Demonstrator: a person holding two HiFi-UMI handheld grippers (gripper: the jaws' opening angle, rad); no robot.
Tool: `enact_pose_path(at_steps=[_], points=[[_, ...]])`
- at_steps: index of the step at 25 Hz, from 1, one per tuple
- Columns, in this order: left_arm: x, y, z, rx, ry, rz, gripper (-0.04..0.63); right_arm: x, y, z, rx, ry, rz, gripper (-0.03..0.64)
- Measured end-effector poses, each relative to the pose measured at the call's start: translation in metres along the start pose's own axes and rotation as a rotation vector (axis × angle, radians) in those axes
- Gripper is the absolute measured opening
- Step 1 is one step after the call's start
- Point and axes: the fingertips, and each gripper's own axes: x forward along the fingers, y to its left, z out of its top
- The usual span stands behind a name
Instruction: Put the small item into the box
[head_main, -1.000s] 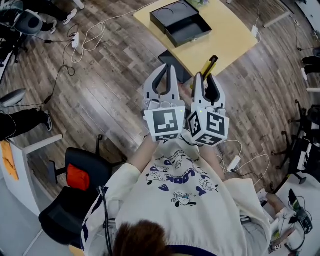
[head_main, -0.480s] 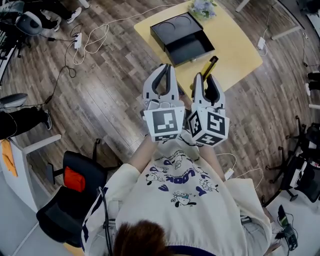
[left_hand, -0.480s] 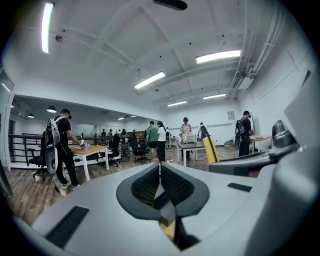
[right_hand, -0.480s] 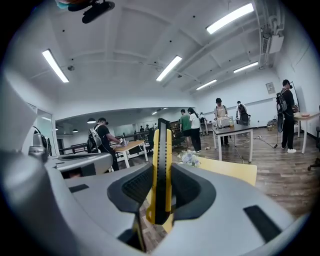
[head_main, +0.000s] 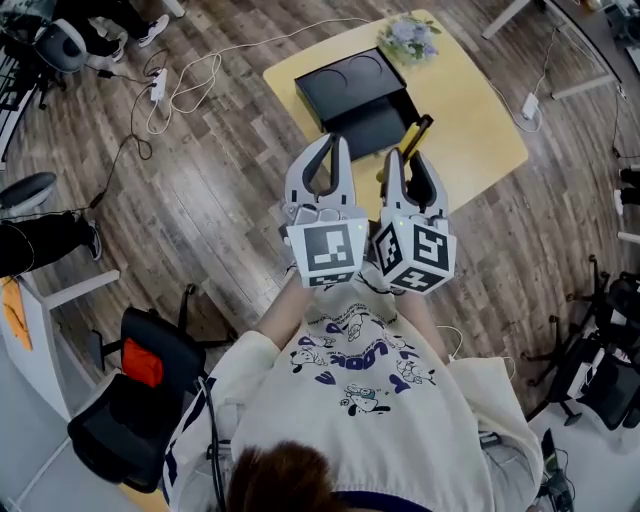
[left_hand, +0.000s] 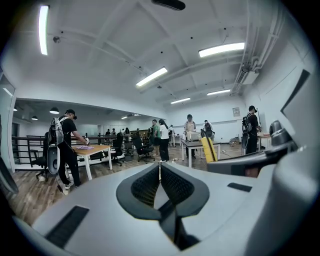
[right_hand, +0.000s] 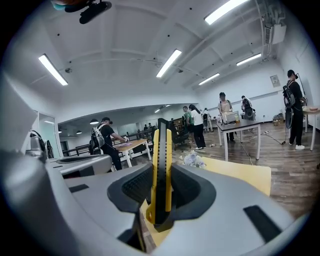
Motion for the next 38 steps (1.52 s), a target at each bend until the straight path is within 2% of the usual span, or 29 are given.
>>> enact_pose_path(at_steps=[10,15,27,38], points=[[0.037,0.009,-0.022,-0.011,0.066,0.004,0.021,0.041,-0.013,-0.005,0.040,0.040,-0.019,0.129],[0.062,0.015,-0.031,-0.013,0.092,-0.020,0.021,0.064,-0.018,-0.013,0.044,0.074,-0.045,0.130],[0.125,0.021,-0.070,-0.026,0.201,-0.108,0.021,0.120,-0.037,-0.055,0.108,0.212,-0.144,0.129],[0.150,0.021,-0.122,-0.051,0.334,-0.163,0.021,0.142,-0.060,-0.106,0.209,0.349,-0.258,0.129]])
